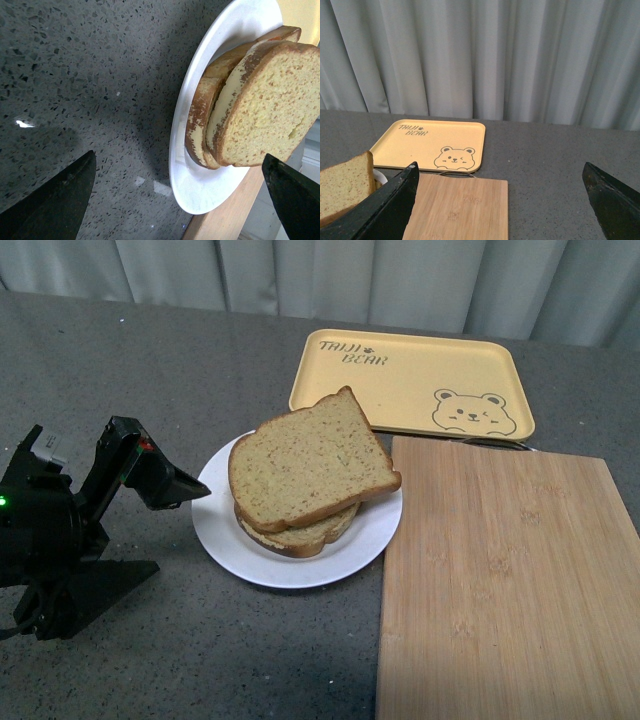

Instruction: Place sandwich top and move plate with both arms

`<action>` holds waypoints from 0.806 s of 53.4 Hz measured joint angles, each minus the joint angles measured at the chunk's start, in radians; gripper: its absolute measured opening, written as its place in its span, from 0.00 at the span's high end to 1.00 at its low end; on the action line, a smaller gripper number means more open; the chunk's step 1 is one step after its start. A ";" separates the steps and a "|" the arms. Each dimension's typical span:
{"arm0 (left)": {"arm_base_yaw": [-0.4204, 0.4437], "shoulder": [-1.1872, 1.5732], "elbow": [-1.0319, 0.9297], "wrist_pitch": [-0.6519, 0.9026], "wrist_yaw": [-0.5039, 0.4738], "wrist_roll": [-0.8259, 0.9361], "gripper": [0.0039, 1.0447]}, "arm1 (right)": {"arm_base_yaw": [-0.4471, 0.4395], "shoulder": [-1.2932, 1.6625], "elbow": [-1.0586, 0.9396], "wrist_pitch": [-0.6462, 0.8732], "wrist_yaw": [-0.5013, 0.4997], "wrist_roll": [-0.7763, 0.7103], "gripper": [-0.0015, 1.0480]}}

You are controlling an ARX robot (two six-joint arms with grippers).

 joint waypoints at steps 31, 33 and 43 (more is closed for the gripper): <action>-0.035 0.137 0.068 0.060 0.020 -0.126 0.63 | 0.000 0.000 0.000 0.000 0.000 0.000 0.09; -0.037 0.140 0.071 0.060 0.021 -0.125 0.68 | 0.000 0.000 0.000 0.000 0.000 0.000 0.09; -0.042 0.149 0.077 0.065 0.044 -0.117 0.94 | 0.000 0.000 0.000 0.000 0.000 0.000 0.09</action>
